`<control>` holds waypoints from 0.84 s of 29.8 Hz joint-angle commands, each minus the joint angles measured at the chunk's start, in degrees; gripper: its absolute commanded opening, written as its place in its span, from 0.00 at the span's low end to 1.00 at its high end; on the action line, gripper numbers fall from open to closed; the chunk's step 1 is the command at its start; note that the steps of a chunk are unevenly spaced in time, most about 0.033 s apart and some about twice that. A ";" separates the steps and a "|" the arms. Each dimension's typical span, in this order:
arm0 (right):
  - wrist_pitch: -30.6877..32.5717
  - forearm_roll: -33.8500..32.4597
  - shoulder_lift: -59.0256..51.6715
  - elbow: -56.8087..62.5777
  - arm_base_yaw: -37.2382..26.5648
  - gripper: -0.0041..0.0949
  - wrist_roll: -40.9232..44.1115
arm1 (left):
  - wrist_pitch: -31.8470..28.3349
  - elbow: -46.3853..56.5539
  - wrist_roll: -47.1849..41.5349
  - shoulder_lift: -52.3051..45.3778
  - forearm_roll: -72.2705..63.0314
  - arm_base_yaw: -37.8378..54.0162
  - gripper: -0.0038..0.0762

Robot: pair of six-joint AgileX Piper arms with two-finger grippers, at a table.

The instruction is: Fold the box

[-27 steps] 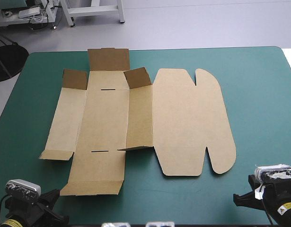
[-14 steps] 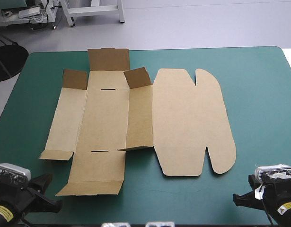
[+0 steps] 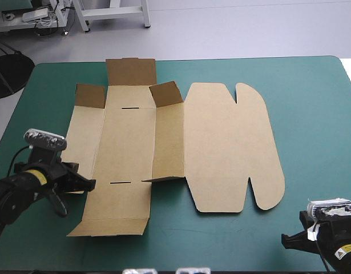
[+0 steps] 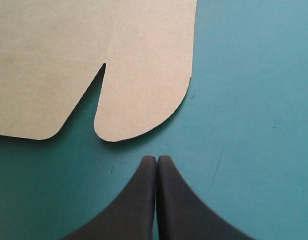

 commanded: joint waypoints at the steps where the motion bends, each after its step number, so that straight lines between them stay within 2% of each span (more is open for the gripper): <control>1: -3.49 0.91 0.98 -1.45 0.07 0.03 -0.48 | -5.64 -4.83 -1.41 5.93 1.46 0.01 0.04; 7: -3.49 0.91 0.98 -1.45 0.07 0.03 -0.48 | -7.08 -12.05 -1.13 16.32 -0.86 7.25 0.04; 14: -3.49 0.91 0.98 -1.45 0.07 0.03 -0.48 | -6.38 -17.26 9.77 24.03 -14.92 24.37 0.04; 21: -3.49 0.91 0.98 -1.45 0.07 0.03 -0.48 | -0.03 -17.37 22.84 29.87 -30.11 42.70 0.04; 25: -3.49 0.91 0.98 -1.45 0.07 0.03 -0.48 | 3.43 -17.37 28.73 33.35 -38.00 49.68 0.04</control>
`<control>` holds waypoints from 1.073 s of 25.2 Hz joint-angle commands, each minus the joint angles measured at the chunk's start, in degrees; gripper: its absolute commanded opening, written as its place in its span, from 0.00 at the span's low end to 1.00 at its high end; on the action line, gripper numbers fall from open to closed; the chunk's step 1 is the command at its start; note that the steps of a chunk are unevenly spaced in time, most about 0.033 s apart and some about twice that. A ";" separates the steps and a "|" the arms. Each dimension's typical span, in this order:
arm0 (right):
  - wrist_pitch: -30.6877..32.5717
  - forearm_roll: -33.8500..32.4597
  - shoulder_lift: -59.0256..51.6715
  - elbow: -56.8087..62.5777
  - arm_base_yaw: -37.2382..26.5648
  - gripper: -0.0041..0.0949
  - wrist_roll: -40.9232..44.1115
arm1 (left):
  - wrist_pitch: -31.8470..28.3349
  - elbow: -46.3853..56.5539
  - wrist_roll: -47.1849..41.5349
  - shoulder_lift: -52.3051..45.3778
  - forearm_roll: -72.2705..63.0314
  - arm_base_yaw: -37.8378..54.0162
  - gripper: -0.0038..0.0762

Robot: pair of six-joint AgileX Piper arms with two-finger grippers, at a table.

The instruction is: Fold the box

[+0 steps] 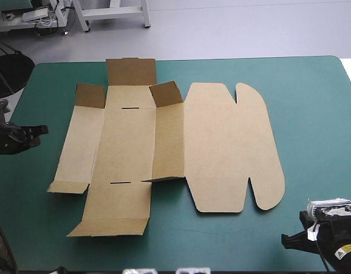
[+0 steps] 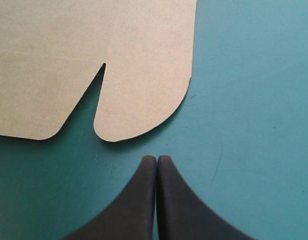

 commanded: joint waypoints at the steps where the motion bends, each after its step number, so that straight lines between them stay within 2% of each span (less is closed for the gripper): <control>1: -3.49 0.91 0.98 -1.45 0.07 0.03 -0.48 | 2.51 -1.90 5.11 1.36 -9.21 5.06 0.04; 7: -3.49 0.91 0.98 -1.45 0.07 0.03 -0.48 | 10.52 -1.90 10.83 8.06 -12.54 8.37 0.04; 15: -3.49 0.91 0.98 -1.45 0.07 0.03 -0.48 | 11.23 -1.90 13.27 12.14 -12.34 8.06 0.06; 17: -3.49 0.91 0.98 -1.45 0.07 0.03 -0.48 | 12.72 -1.90 14.76 12.14 -12.34 8.06 0.13; 19: -3.49 0.91 0.98 -1.45 0.07 0.03 -0.48 | 13.00 -1.90 17.21 12.37 -12.34 8.06 0.27; 20: -3.49 0.91 0.98 -1.45 0.07 0.03 -0.48 | 13.00 -1.90 17.32 12.48 -12.34 8.06 0.36; 21: -3.49 0.91 0.98 -1.45 0.07 0.03 -0.48 | 12.84 -1.90 17.32 13.35 -12.21 7.66 0.57; 22: -3.49 0.91 0.98 -1.45 0.07 0.03 -0.48 | 12.73 -1.90 17.32 13.84 -12.20 7.24 0.65; 23: -3.49 0.91 0.98 -1.45 0.07 0.03 -0.48 | 12.88 -1.90 17.32 15.05 -12.49 6.39 0.77; 27: -3.49 0.91 0.98 -1.45 0.07 0.03 -0.48 | 11.58 -1.90 18.66 17.74 -12.49 4.11 0.78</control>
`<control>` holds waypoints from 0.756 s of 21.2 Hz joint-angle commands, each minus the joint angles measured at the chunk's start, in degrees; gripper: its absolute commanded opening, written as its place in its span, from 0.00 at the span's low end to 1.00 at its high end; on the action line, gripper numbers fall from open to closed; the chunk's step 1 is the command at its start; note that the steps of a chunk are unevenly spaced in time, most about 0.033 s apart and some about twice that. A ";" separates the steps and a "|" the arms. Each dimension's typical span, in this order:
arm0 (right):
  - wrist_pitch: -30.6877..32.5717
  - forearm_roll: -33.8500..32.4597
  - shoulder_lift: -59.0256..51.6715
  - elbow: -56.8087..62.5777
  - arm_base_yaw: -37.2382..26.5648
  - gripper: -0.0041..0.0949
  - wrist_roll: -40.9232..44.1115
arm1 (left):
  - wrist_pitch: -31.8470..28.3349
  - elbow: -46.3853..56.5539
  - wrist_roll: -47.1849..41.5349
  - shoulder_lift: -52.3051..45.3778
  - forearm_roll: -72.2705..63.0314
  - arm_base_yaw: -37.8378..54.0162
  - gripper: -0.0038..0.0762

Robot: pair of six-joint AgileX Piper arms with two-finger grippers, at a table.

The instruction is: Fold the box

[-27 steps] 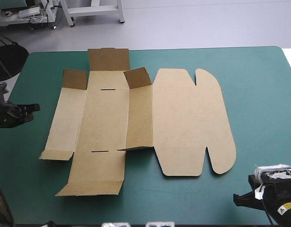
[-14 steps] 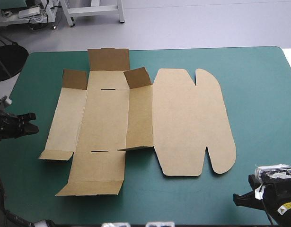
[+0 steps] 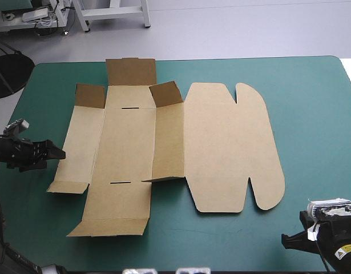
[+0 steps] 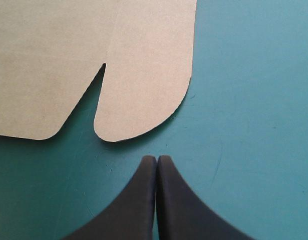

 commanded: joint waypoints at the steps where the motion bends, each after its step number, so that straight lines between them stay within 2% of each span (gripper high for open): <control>1: -3.49 0.91 0.98 -1.45 0.07 0.03 -0.48 | 1.14 -1.53 1.01 -1.08 -2.87 -1.31 0.78; 11: -3.49 0.91 0.98 -1.45 0.07 0.03 -0.48 | 0.70 -1.53 1.11 4.37 -8.00 -7.82 0.68; 16: -3.49 0.91 0.98 -1.45 0.07 0.03 -0.48 | 1.35 -1.53 0.24 6.73 -8.22 -11.36 0.66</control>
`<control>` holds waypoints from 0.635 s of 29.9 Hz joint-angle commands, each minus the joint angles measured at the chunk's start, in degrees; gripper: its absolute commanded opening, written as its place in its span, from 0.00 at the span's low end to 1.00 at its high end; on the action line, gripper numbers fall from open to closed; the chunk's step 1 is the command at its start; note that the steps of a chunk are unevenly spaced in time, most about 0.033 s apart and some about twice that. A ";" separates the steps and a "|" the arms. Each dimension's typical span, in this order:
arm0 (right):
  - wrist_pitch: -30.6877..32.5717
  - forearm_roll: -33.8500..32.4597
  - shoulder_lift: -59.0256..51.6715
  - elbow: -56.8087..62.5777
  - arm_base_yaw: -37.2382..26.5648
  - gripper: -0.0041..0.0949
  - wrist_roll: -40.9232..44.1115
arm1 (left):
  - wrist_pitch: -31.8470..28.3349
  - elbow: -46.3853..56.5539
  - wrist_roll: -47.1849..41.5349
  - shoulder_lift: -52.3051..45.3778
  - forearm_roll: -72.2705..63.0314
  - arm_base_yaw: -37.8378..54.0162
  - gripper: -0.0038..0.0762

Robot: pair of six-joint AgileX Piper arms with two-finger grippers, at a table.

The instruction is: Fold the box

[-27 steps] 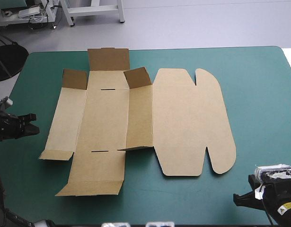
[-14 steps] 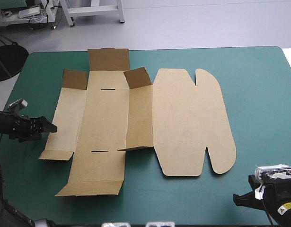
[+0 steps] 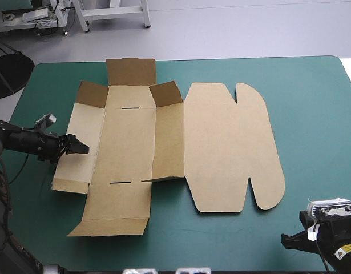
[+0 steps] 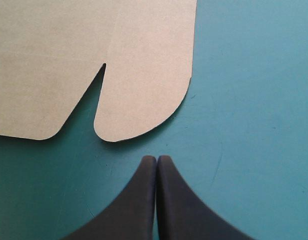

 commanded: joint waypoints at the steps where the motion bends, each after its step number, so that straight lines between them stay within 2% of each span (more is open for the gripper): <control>1: -3.49 0.91 0.98 -1.45 0.07 0.03 -0.48 | 1.31 -0.47 -0.60 0.17 -1.02 -2.38 0.66; 6: -3.49 0.91 0.98 -1.45 0.07 0.03 -0.48 | 1.39 -0.47 -0.22 1.88 -1.16 -3.19 0.66; 8: -3.49 0.91 0.98 -1.45 0.07 0.03 -0.48 | 0.97 -0.47 -0.38 2.14 -0.24 -3.19 0.60; 10: -3.49 0.91 0.98 -1.45 0.07 0.03 -0.48 | 0.41 -0.47 -1.44 2.14 0.71 -3.19 0.47; 13: -3.49 0.91 0.98 -1.45 0.07 0.03 -0.48 | 0.04 -0.47 -1.67 2.14 2.33 -3.19 0.18; 15: -3.49 0.91 0.98 -1.45 0.07 0.03 -0.48 | 0.04 -0.47 -1.56 2.14 2.92 -3.19 0.04; 19: -3.49 0.91 0.98 -1.45 0.07 0.03 -0.48 | -0.08 -0.47 -1.56 2.14 3.28 -3.19 0.04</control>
